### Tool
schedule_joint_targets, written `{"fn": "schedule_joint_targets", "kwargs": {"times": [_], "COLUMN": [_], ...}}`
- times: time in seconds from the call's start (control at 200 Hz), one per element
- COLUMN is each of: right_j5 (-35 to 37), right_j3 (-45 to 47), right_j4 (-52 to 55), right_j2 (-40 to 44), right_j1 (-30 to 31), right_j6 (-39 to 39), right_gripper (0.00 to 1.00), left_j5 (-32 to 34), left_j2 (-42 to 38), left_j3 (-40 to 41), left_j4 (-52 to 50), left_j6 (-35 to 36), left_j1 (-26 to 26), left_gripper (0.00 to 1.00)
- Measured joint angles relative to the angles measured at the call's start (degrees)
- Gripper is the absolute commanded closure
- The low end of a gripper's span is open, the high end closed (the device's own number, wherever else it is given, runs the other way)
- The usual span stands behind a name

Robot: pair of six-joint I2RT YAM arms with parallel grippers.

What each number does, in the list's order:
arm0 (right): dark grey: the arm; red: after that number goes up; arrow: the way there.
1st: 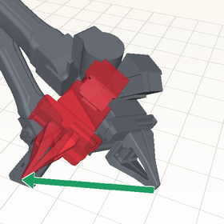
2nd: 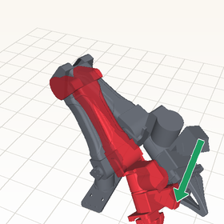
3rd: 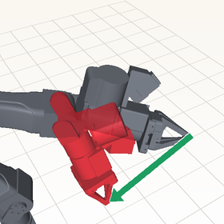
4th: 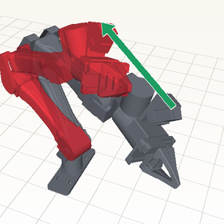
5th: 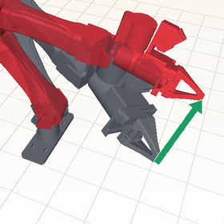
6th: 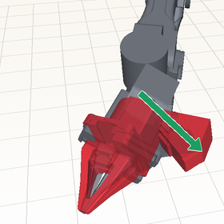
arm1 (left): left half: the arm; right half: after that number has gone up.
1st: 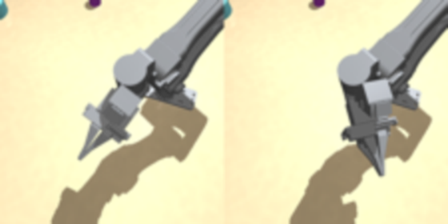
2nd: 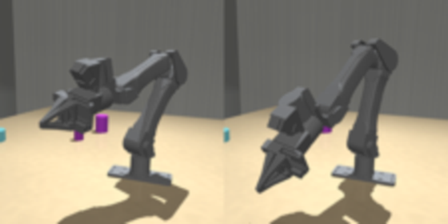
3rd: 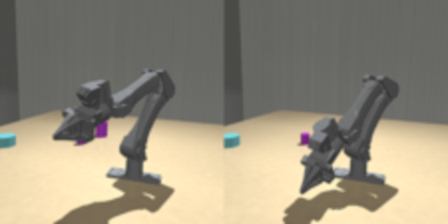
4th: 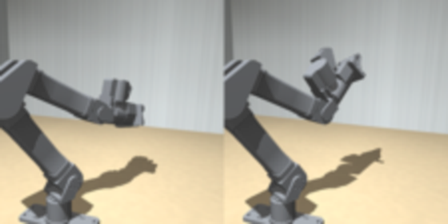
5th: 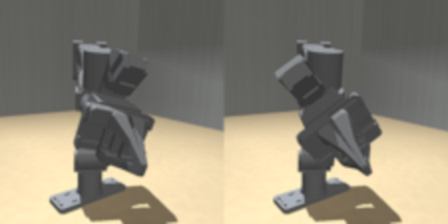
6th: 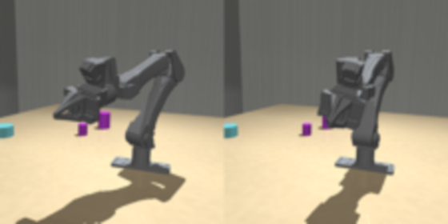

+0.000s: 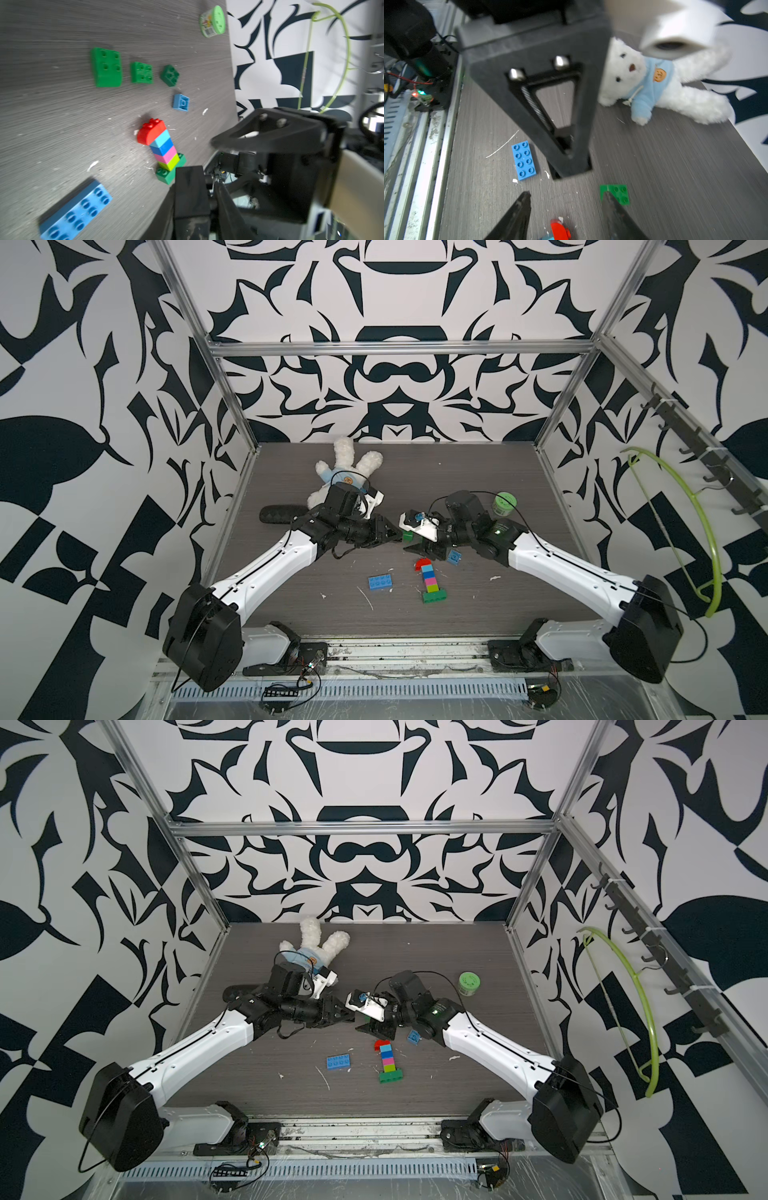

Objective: Assemble the number 1 with lego
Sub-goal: Pick up the lego brick from the center of the board.

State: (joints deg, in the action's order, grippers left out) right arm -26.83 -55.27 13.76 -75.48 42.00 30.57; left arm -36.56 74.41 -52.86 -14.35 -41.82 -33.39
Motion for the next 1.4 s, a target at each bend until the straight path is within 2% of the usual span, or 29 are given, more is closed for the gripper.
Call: {"fn": "schedule_joint_targets", "kwargs": {"times": [0.215, 0.52, 0.795, 0.92, 0.96, 1.05, 1.09, 1.12, 1.15, 1.265, 1.4], "right_j5": [0.4, 1.7, 1.9, 1.3, 1.1, 0.5, 0.4, 0.2, 0.1, -0.4, -1.3], "right_j3": [-0.8, -0.9, -0.9, -0.9, -1.1, -1.3, -1.4, -1.4, -1.4, -1.4, -0.5], "right_j4": [-0.4, -4.5, -4.4, -3.5, -3.2, -2.4, -2.1, -1.9, -1.8, -1.5, -1.5], "right_j2": [-0.7, -0.9, -0.9, -0.9, -0.9, -0.9, -0.9, -0.9, -0.9, -0.9, -0.9], "right_j1": [0.8, 2.0, 2.0, 2.0, 2.0, 2.0, 2.0, 2.0, 2.0, 1.9, 1.6], "right_j6": [1.4, 2.6, 4.4, 5.2, 5.7, 5.6, 5.6, 5.6, 5.6, 4.9, 3.9], "right_gripper": [0.46, 0.44, 0.58, 0.72, 0.76, 0.83, 0.84, 0.85, 0.85, 0.86, 0.86], "left_j5": [-1.9, -4.9, -5.4, -5.6, -5.7, -5.7, -5.6, -5.4, -5.0, -2.6, 2.7], "left_j2": [-0.1, -0.1, -0.1, -0.1, -0.1, -0.1, -0.1, -0.2, -0.4, -3.6, -12.2], "left_j3": [0.0, 0.0, 0.0, 0.0, 0.0, 0.0, 0.0, 0.0, 0.0, 0.9, 5.6], "left_j4": [0.0, 1.4, 1.4, 1.2, 1.2, 1.3, 1.0, 0.6, 0.1, -1.9, -3.3], "left_j6": [-0.1, -0.2, -0.1, 0.2, 0.3, 0.5, 0.9, 1.2, 1.3, 2.7, 3.5], "left_j1": [0.3, 0.1, 0.1, 0.1, 0.1, 0.1, 0.1, 0.1, 0.2, 0.9, 1.9], "left_gripper": [0.7, 0.7, 0.71, 0.69, 0.63, 0.21, 0.08, 0.03, 0.0, 0.0, 0.0]}}
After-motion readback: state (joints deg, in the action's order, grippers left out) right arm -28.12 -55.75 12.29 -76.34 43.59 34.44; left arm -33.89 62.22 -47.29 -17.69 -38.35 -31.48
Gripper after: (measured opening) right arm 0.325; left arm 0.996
